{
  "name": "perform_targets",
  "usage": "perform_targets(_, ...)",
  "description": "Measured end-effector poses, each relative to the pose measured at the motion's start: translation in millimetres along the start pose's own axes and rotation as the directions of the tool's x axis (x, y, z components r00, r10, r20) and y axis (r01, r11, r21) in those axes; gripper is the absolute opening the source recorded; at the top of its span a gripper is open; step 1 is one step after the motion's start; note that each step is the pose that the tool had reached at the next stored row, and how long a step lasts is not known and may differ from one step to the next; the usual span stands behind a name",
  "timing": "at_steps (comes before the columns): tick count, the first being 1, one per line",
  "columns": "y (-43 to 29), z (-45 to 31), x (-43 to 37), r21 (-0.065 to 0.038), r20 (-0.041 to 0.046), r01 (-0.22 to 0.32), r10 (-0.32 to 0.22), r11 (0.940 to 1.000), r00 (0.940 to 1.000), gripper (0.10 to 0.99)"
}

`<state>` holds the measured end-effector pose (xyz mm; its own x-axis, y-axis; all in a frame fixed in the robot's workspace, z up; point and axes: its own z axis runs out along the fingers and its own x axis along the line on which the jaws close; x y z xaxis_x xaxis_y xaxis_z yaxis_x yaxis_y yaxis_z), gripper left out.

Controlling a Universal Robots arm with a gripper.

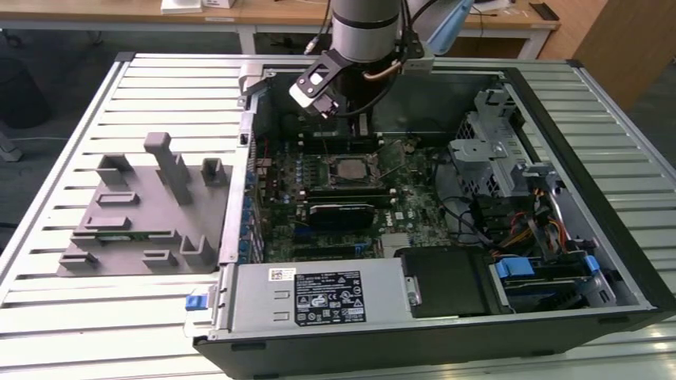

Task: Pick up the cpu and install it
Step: 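Place the cpu into insertion slot, then close the cpu cover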

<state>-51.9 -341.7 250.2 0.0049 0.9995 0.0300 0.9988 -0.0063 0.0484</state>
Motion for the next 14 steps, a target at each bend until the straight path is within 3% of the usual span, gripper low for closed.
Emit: perform_targets(14,0.1,-1.1,0.0,0.0,0.004,0.0,0.0,1.0,1.0,0.106)
